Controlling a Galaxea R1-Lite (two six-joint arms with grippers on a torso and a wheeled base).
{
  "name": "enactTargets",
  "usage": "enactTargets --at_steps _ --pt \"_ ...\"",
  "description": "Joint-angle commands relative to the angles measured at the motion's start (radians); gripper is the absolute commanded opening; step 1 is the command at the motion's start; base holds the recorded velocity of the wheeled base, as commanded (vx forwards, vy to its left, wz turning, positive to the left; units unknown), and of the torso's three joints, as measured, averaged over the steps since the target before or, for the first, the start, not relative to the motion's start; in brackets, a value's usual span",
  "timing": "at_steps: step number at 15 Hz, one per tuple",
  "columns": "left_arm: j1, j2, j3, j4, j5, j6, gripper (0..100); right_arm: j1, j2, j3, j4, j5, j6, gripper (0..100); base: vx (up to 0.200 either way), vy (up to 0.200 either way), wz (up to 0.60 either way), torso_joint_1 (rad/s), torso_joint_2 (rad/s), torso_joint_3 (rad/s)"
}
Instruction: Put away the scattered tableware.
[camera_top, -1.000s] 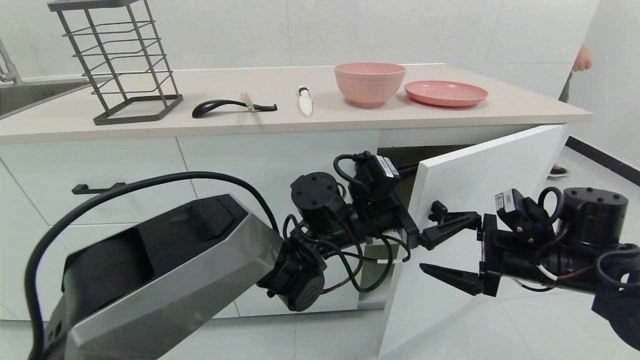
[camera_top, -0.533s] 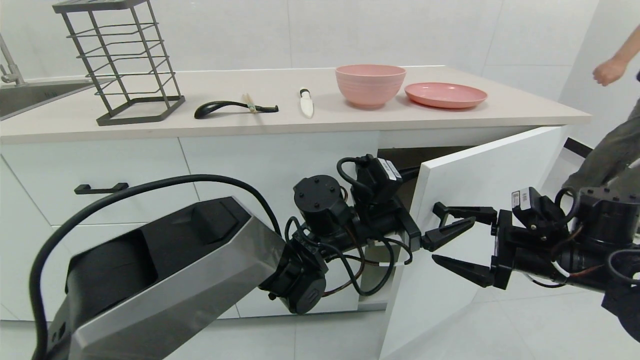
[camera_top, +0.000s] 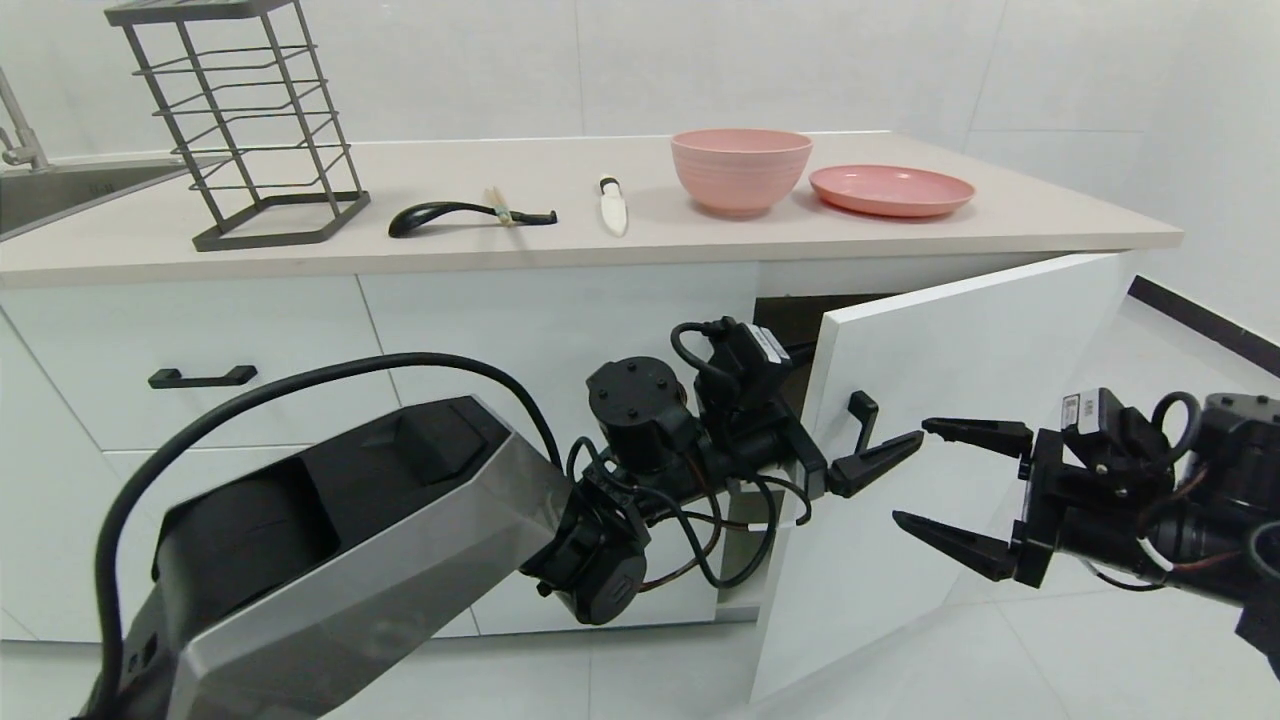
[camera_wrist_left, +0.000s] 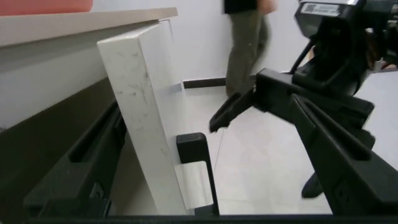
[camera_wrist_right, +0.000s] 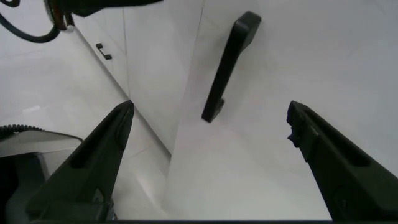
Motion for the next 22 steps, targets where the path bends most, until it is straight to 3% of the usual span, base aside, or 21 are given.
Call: enactTargets --at_steps 1,12,15,22 --pt "0.004 0.01 0.0 0.001 0.0 0.0 100 -0.005 -0.023 0.08 -0.039 0.001 0.006 100 0.0 0.0 0.0 0.0 0.0 0.0" --pt "-0.001 0.044 -0.006 0.001 0.034 0.0 100 0.004 -0.391 0.141 -0.039 -0.001 0.009 100 0.0 0.0 0.0 0.0 0.0 0.0" --pt "-0.004 0.047 0.002 0.001 0.042 0.0 100 0.004 -0.48 0.236 -0.039 -0.001 0.003 100 0.0 0.0 0.0 0.0 0.0 0.0" --pt "-0.053 0.058 0.034 0.004 0.043 0.002 100 0.001 -0.652 0.275 -0.037 -0.001 0.003 100 0.0 0.0 0.0 0.0 0.0 0.0"
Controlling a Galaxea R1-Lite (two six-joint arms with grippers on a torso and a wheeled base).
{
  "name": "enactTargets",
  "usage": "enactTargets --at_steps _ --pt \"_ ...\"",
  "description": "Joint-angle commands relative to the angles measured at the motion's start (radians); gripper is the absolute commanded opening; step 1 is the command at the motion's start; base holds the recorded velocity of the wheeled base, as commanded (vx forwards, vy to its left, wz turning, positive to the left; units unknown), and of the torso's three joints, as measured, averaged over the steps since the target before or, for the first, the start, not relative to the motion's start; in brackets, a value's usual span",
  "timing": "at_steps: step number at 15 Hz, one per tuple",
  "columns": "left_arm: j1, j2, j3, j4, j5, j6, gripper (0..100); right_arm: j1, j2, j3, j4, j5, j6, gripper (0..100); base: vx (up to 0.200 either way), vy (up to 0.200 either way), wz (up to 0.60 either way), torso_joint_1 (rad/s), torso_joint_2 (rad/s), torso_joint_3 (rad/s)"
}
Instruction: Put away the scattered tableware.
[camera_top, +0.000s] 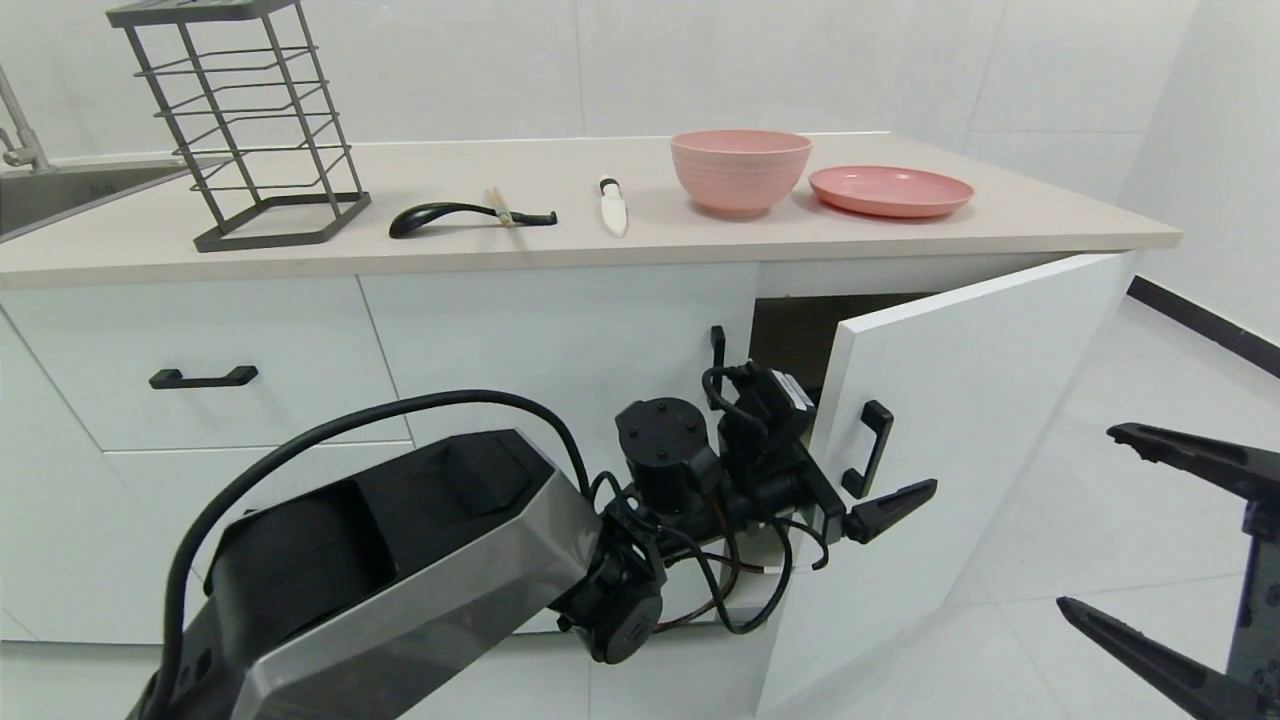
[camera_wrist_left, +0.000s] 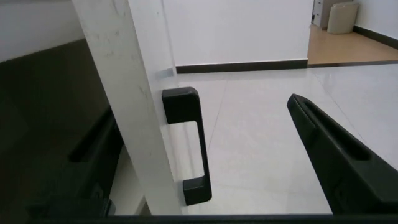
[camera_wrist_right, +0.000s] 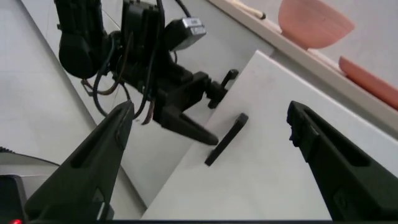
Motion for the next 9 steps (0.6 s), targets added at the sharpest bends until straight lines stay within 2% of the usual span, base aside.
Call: enactTargets --at_steps 1,5,6,9 --pt "-0.014 0.001 0.016 0.005 0.001 0.0 100 -0.001 -0.059 0.006 0.001 0.0 0.0 100 0.0 0.0 0.0 0.0 0.0 0.0" --pt "-0.073 0.008 0.02 0.027 0.006 0.001 100 -0.002 -0.129 0.006 0.001 0.0 0.0 100 0.0 0.0 0.0 0.0 0.0 0.0" --pt "-0.099 0.019 0.019 0.027 0.006 0.001 100 -0.004 -0.154 -0.009 -0.001 0.0 0.0 100 0.0 0.0 0.0 0.0 0.0 0.0" --pt "-0.125 0.05 0.01 0.025 0.006 0.001 100 -0.008 -0.175 -0.103 -0.001 -0.001 0.0 100 0.0 0.0 0.0 0.0 0.0 0.0"
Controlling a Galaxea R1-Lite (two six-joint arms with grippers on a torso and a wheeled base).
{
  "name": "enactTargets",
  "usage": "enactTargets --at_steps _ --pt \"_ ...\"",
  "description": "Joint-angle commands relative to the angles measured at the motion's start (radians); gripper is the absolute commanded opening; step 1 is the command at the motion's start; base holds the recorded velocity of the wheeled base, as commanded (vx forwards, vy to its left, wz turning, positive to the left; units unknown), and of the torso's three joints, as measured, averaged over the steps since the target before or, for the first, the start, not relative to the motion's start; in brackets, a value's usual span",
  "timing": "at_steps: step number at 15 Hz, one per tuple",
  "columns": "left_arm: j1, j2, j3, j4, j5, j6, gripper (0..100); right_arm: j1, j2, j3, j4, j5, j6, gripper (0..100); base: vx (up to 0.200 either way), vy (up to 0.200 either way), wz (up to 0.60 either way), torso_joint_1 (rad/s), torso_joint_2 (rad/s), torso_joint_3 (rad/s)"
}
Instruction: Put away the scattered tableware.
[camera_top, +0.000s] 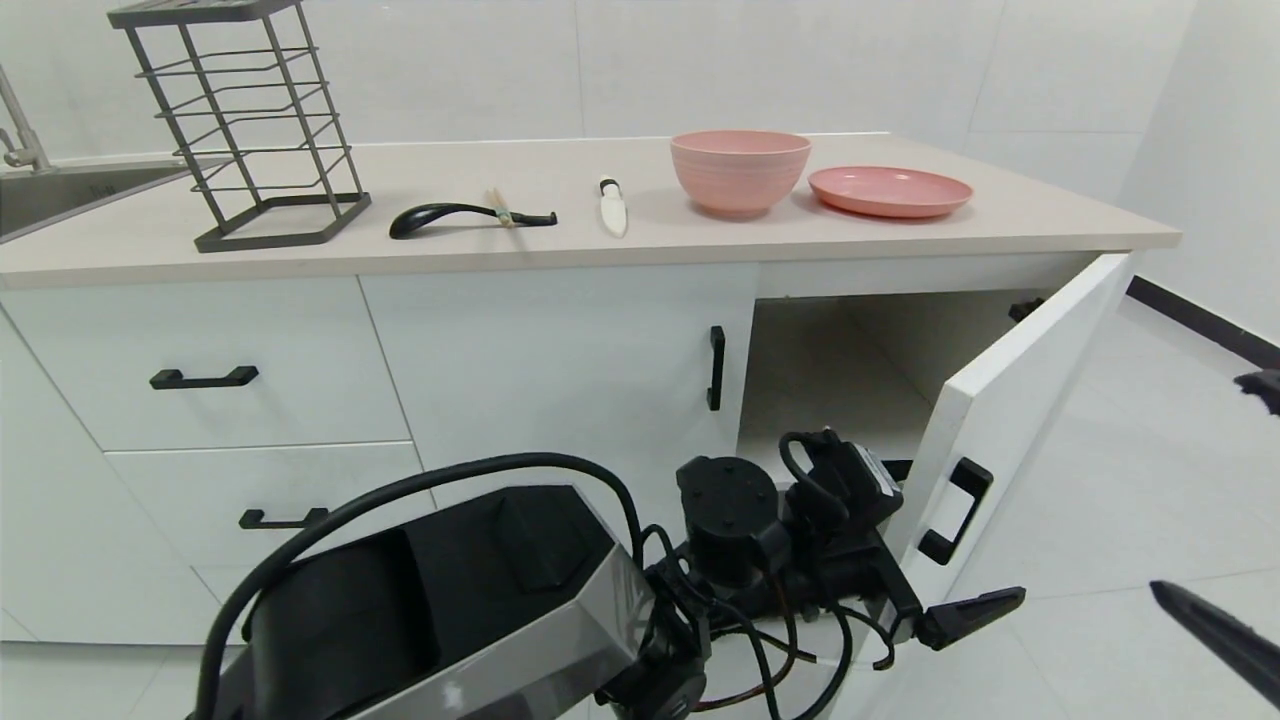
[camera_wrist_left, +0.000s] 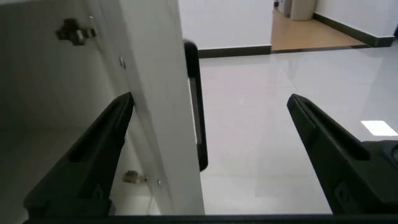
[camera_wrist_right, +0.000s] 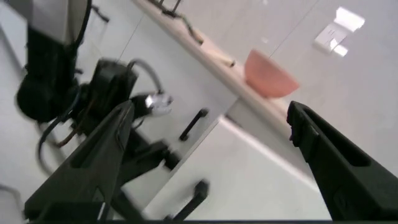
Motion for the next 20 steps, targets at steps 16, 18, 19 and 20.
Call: enactTargets --at_steps 16,18,19,20 --pt "-0.327 0.21 -0.335 0.083 -0.003 -0.003 100 -0.001 -0.097 -0.185 -0.003 -0.001 0.001 100 0.0 0.0 0.0 0.0 0.0 0.0" --pt "-0.278 0.186 -0.284 0.037 -0.003 -0.003 100 -0.001 -0.127 -0.182 -0.002 -0.001 0.001 100 0.0 0.0 0.0 0.0 0.0 0.0" --pt "-0.241 0.129 -0.202 -0.009 -0.003 -0.003 100 0.0 -0.146 -0.179 0.001 -0.001 0.003 100 0.0 0.0 0.0 0.0 0.0 0.0" --pt "-0.198 0.048 -0.087 -0.043 0.003 -0.003 100 0.002 -0.161 -0.174 0.001 -0.001 0.003 100 0.0 0.0 0.0 0.0 0.0 0.0"
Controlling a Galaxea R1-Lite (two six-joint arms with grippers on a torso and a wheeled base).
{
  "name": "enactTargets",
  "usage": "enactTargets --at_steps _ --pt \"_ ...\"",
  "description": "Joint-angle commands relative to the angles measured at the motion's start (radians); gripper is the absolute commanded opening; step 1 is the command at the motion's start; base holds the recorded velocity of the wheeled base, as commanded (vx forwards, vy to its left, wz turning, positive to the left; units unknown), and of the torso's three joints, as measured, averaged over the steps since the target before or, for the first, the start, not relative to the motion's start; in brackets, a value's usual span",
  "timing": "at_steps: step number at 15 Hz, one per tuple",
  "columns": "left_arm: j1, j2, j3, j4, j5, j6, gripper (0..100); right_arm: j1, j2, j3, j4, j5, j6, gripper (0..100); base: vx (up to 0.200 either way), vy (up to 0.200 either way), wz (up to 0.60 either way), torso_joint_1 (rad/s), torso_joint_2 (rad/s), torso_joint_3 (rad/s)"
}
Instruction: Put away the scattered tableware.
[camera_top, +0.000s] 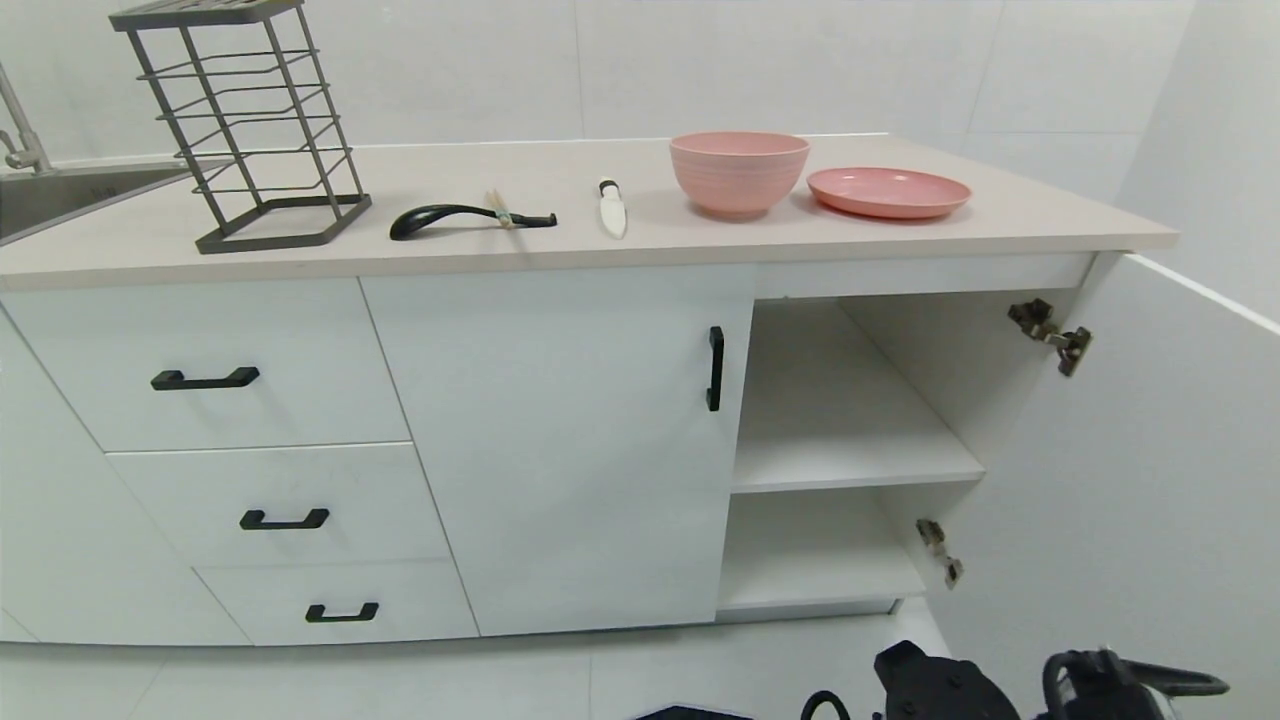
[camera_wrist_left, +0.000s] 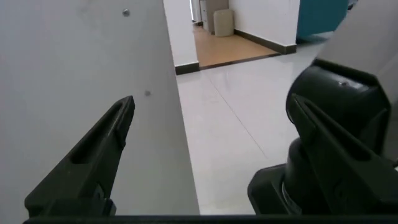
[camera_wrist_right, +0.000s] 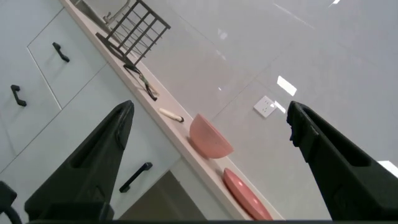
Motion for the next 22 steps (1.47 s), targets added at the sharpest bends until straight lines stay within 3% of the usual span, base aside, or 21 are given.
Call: enactTargets --at_steps 1,5,8,11,12,14,15,16,17,18,22 --pt "0.133 -0.23 0.285 -0.077 0.006 0.0 100 0.002 -0.051 0.01 0.001 0.0 0.0 100 0.0 0.0 0.0 0.0 0.0 0.0" --pt "0.363 -0.695 0.673 -0.137 0.009 0.0 100 0.002 -0.128 0.1 0.003 0.0 0.0 100 0.0 0.0 0.0 0.0 0.0 0.0" --pt "0.487 -1.051 0.976 -0.134 0.015 0.002 100 0.0 -0.203 0.146 0.047 0.0 0.0 100 0.0 0.0 0.0 0.0 0.0 0.0" --pt "0.61 -1.319 1.181 -0.125 0.022 0.003 100 0.002 -0.261 0.168 0.135 0.0 0.0 100 0.0 0.0 0.0 0.0 0.0 0.0" --pt "0.641 -1.381 1.209 -0.12 0.033 0.002 100 0.002 -0.278 0.174 0.15 0.0 0.0 100 0.0 0.0 0.0 0.0 0.0 0.0" --pt "0.791 -1.545 1.236 -0.07 0.079 0.002 100 0.0 -0.329 0.183 0.19 -0.001 0.0 100 0.0 0.0 0.0 0.0 0.0 0.0" --pt "0.84 -1.582 1.236 -0.056 0.085 0.002 100 0.0 -0.345 0.184 0.202 -0.001 0.0 100 0.0 0.0 0.0 0.0 0.0 0.0" --pt "0.978 -1.684 1.236 -0.011 0.087 0.002 100 -0.003 -0.408 0.198 0.254 -0.006 0.0 100 0.0 0.0 0.0 0.0 0.0 0.0" --pt "1.061 -1.796 1.24 0.059 0.085 0.002 100 -0.023 -0.496 0.21 0.337 -0.006 0.0 100 0.0 0.0 0.0 0.0 0.0 0.0" --pt "1.089 -1.89 1.259 0.141 0.084 0.005 100 -0.038 -0.58 0.214 0.431 -0.004 0.0 100 0.0 0.0 0.0 0.0 0.0 0.0" --pt "1.09 -2.166 1.367 0.455 0.085 0.0 100 -0.075 -0.864 0.207 0.811 -0.006 -0.002 100 0.0 0.0 0.0 0.0 0.0 0.0"
